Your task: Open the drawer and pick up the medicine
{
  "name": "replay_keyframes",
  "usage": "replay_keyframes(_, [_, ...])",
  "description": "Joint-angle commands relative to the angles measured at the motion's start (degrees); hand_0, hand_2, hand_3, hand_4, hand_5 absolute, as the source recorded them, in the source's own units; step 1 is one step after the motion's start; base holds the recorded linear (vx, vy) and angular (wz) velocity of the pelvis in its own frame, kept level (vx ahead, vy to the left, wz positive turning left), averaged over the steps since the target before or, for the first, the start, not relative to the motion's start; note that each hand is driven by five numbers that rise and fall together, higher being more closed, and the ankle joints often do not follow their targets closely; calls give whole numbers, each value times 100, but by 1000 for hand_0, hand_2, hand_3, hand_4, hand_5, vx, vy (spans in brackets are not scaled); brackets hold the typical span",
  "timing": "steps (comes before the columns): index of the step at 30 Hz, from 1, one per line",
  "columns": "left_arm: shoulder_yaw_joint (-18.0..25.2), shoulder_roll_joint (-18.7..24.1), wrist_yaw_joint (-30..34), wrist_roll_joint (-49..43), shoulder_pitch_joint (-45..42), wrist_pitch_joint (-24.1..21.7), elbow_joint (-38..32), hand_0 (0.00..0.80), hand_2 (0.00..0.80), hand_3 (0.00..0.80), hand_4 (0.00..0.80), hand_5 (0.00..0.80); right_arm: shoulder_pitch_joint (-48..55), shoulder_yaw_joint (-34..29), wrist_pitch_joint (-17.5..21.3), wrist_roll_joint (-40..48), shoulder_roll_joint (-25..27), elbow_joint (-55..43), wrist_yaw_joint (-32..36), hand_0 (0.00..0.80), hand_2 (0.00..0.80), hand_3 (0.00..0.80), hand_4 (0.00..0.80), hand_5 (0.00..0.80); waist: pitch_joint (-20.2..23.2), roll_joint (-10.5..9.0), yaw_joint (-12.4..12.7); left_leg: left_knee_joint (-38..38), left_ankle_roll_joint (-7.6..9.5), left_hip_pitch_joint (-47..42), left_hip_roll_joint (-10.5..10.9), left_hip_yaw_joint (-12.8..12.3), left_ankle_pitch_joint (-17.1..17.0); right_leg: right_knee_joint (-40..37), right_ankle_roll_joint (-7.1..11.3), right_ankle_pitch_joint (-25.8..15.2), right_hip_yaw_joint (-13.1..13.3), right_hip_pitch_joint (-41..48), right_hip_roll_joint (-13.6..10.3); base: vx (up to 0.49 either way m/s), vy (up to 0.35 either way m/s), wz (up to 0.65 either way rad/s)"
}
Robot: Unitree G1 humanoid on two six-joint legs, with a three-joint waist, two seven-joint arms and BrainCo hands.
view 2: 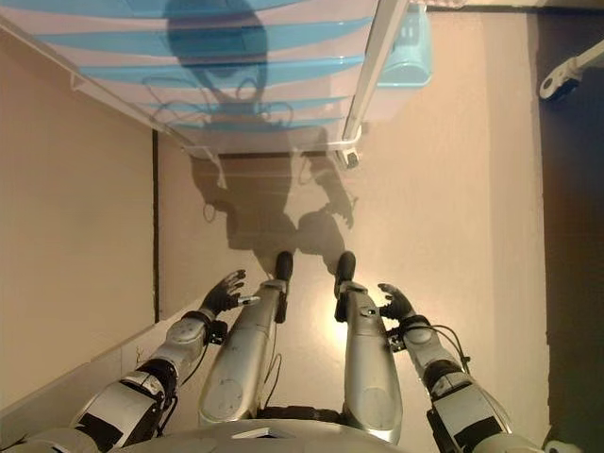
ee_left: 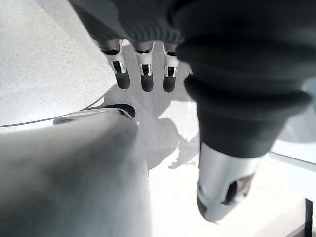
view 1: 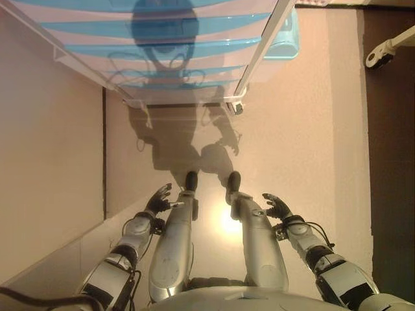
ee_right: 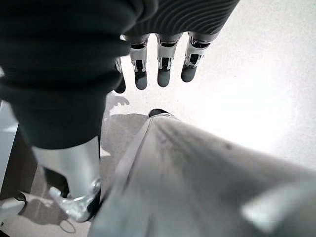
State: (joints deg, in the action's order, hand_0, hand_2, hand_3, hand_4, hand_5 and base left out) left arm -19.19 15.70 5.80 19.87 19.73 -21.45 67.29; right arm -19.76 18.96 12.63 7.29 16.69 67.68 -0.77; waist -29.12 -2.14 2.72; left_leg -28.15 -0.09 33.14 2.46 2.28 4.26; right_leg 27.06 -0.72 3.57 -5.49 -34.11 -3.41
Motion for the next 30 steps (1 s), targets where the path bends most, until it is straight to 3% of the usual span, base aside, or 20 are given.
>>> replay_keyframes(1, [219, -111, 12, 584, -154, -320, -384, 0, 0, 0, 0, 0, 465, 277, -79, 112, 131, -208, -3, 0, 0, 0, 0, 0, 81, 124, -75, 139, 426, 122, 421, -275, 37, 454, -77, 161, -16, -179, 372, -1, 67, -4])
replay_keyframes(14, [612, 90, 1300, 3544, 258, -605, -2083, 0, 0, 0, 0, 0, 687, 227, -189, 311, 474, -576, 131, 0, 0, 0, 0, 0, -67, 179, -376, -159, 432, 326, 310, -517, 140, 711, -146, 199, 223, -468, 526, 23, 55, -5])
replay_keyframes(24, [1504, 528, 2874, 6291, 1069, -248, -2536, 0, 0, 0, 0, 0, 980, 146, -182, 326, 518, -693, 233, 0, 0, 0, 0, 0, -67, -70, -688, -540, 519, 373, 210, -812, 435, 417, -83, -68, 451, -424, 577, 44, 9, -18])
replay_keyframes(28, [1693, 817, 3143, 6907, 1539, -223, -2510, 0, 0, 0, 0, 0, 1066, 232, -87, 327, 454, -641, 269, 0, 0, 0, 0, 0, -67, -204, -770, -665, 555, 400, 156, -903, 553, 287, -42, -163, 515, -393, 587, 43, -26, -21])
replay_keyframes(30, [1798, 1022, 3134, 7068, 1958, -262, -2465, 0, 0, 0, 0, 0, 1116, 332, -25, 316, 411, -598, 299, 0, 0, 0, 0, 0, -61, -264, -813, -804, 550, 358, 112, -901, 818, 295, 12, -44, 557, -326, 613, 106, -8, -17])
